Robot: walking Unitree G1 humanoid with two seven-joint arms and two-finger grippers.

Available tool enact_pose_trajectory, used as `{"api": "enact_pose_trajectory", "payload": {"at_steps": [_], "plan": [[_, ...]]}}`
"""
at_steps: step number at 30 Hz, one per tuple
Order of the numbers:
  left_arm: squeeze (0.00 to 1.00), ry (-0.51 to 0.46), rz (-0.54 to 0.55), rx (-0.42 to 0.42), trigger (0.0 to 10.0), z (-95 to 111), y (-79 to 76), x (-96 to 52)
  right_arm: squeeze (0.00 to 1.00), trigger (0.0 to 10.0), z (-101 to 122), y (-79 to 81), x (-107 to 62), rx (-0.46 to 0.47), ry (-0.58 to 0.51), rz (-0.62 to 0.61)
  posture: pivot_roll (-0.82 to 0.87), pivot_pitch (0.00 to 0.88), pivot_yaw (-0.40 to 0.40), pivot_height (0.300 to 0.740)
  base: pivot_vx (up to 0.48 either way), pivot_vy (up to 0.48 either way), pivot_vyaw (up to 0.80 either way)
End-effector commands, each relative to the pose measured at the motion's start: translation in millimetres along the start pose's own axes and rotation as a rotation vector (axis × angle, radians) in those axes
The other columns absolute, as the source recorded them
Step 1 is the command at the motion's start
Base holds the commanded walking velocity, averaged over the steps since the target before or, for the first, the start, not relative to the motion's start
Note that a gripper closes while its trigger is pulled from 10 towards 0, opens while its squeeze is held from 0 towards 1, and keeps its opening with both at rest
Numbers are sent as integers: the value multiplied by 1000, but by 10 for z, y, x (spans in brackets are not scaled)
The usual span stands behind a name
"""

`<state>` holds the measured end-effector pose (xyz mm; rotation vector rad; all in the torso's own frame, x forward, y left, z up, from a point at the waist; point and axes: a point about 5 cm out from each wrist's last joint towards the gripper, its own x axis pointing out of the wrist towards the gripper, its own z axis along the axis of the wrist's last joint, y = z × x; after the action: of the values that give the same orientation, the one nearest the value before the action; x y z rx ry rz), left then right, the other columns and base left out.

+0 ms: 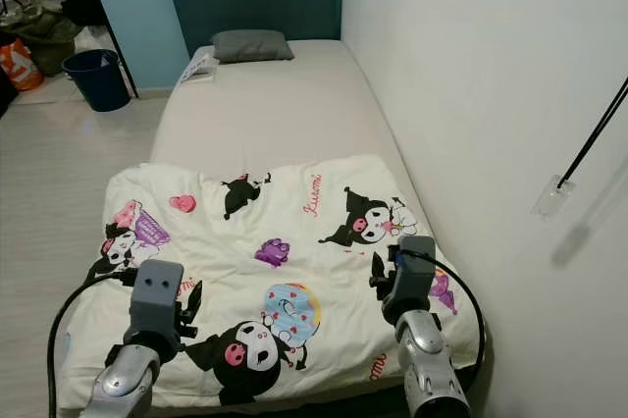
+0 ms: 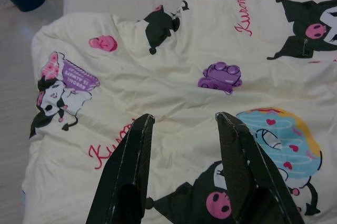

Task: Clean up the room

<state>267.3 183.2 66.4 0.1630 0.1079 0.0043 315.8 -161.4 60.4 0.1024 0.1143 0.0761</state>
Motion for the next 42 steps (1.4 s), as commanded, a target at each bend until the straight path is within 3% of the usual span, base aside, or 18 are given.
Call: {"api": "enact_pose_trajectory", "payload": {"at_steps": [1,42], "plan": [[0,25,-3,-4,10000,-80,-32,-27,0,10000,-90,-4,-43,-5,25,-1,-27,74,-37,740,0,0,0],[0,36,16,-27,10000,-113,-51,21,0,10000,-105,1,-18,-6,42,1,-29,84,-50,740,0,0,0]]}}
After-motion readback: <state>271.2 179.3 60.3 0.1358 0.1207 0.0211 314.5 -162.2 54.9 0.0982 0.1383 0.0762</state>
